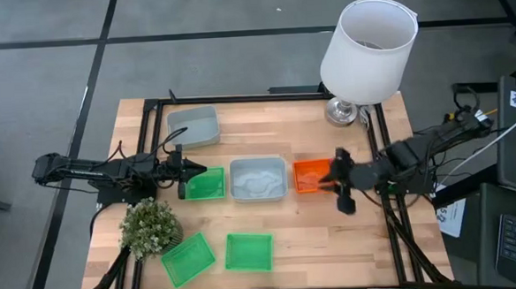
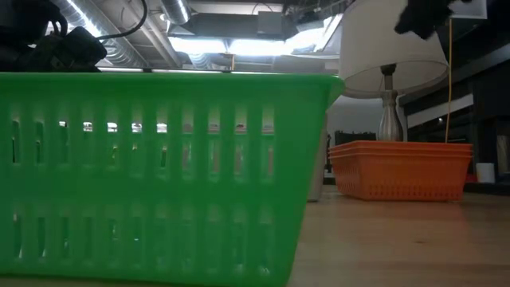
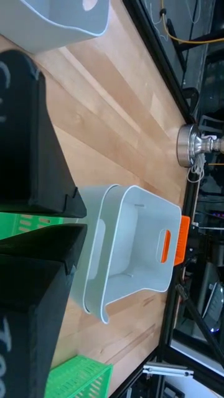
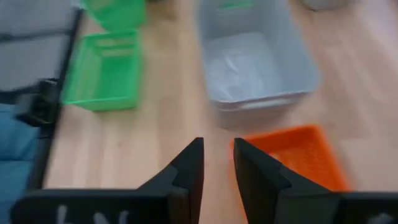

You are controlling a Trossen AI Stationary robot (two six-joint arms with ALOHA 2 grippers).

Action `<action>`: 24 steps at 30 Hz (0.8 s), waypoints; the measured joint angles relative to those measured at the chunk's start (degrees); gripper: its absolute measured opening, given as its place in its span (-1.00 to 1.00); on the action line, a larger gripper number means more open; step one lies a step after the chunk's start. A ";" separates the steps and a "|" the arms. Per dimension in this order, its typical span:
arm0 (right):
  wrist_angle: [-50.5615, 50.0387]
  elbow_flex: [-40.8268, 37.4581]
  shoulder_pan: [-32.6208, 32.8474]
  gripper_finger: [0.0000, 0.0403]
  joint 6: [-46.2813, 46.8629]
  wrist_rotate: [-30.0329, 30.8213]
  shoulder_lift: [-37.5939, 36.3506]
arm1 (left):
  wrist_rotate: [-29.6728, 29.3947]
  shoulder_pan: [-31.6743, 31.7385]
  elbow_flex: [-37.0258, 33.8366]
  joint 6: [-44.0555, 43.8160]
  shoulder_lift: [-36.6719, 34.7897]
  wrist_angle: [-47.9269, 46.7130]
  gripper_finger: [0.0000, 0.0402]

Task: Stack baskets by color
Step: Stack the top gray bin on top of the bottom gray bin

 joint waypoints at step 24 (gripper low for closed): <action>35.14 -19.28 3.91 -0.57 -12.72 0.15 -6.08 | -11.99 1.55 38.96 -7.36 19.94 -28.11 -0.89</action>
